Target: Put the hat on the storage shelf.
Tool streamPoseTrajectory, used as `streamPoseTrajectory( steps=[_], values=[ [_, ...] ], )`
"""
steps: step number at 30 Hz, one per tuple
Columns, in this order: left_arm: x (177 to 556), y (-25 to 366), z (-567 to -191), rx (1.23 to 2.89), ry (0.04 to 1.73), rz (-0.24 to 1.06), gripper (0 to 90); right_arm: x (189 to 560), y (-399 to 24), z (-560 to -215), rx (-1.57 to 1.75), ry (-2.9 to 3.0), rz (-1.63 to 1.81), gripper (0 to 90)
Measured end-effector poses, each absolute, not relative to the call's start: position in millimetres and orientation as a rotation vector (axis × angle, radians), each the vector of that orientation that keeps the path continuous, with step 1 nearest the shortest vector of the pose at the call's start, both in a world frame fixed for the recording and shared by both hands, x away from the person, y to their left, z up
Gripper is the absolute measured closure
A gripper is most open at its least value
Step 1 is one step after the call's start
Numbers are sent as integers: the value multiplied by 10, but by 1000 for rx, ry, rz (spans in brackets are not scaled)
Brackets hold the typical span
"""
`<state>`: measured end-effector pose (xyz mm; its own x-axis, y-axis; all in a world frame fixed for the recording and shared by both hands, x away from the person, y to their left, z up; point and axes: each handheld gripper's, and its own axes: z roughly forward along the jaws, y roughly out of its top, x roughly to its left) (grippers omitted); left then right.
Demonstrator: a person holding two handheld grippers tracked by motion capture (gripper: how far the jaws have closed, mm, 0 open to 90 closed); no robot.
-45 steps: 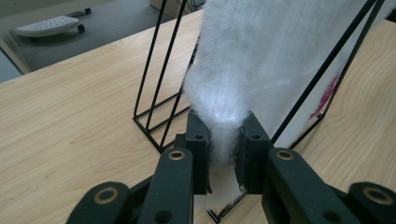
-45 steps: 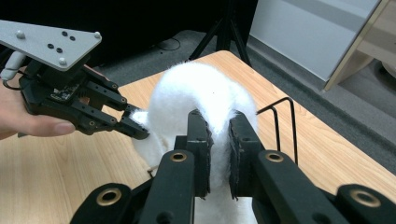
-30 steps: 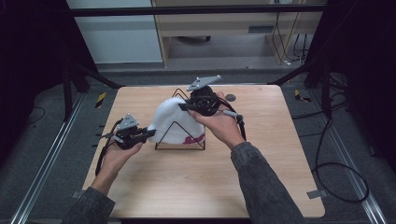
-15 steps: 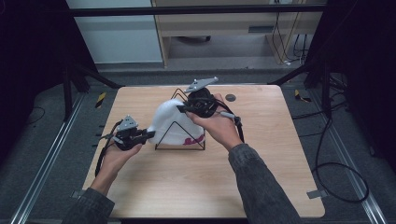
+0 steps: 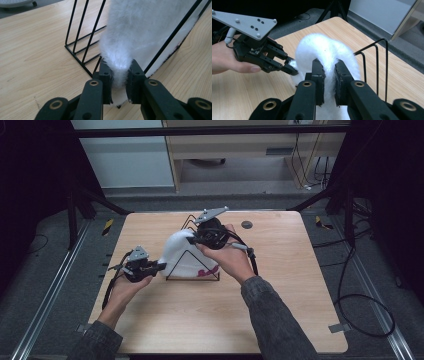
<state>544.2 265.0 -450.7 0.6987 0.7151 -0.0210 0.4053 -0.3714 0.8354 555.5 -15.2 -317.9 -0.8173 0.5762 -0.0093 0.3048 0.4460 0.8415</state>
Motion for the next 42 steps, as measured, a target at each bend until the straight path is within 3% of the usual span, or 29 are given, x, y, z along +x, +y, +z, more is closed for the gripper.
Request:
streamPoseTrajectory(
  steps=[14,20,32,38,42],
  values=[
    [5439,2676,-4573,2018,874,427,761,5557,-93,-3201,755,2431,1278,774],
    [5407,2689,-4602,2010,887,425,745,5523,-109,-3192,770,2428,1285,692],
    [5356,2821,-4549,1967,913,454,732,5440,-171,-3119,768,2424,1308,647],
    [5277,2868,-4543,1981,935,502,634,5391,-191,-3107,775,2422,1284,565],
    [5202,2841,-4569,2021,940,554,471,5354,-243,-3083,785,2418,1283,536]
  ],
)
